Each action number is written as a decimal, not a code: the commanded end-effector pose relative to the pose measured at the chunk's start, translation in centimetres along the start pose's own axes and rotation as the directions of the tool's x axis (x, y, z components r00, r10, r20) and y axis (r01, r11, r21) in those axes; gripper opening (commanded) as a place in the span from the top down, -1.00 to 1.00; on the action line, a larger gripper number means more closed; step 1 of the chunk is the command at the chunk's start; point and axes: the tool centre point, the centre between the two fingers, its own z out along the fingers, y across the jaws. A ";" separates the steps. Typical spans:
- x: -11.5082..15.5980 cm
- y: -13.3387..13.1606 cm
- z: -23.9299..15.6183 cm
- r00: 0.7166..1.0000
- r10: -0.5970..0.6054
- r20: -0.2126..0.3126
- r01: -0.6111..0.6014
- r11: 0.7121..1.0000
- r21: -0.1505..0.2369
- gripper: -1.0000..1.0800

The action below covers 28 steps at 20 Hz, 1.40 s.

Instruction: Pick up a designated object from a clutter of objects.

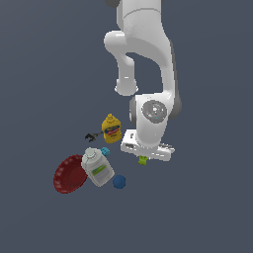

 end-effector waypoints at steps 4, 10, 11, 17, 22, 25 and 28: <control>0.3 -2.2 -5.5 1.000 0.000 -0.001 0.000 1.000 0.000 1.00; 0.7 -4.8 -12.1 1.000 0.000 -0.001 0.000 1.000 0.000 1.00; 0.8 -5.2 -13.1 1.000 0.000 -0.001 0.000 1.000 0.000 1.00; 1.2 -7.6 -19.3 1.000 0.000 -0.001 0.000 1.000 0.000 1.00; 1.7 -9.5 -23.9 1.000 0.000 -0.001 0.000 1.000 0.000 1.00; 1.9 -10.5 -26.3 1.000 0.000 -0.001 0.000 1.000 0.000 1.00; 2.2 -11.4 -28.4 1.000 0.000 -0.001 0.000 1.000 0.000 1.00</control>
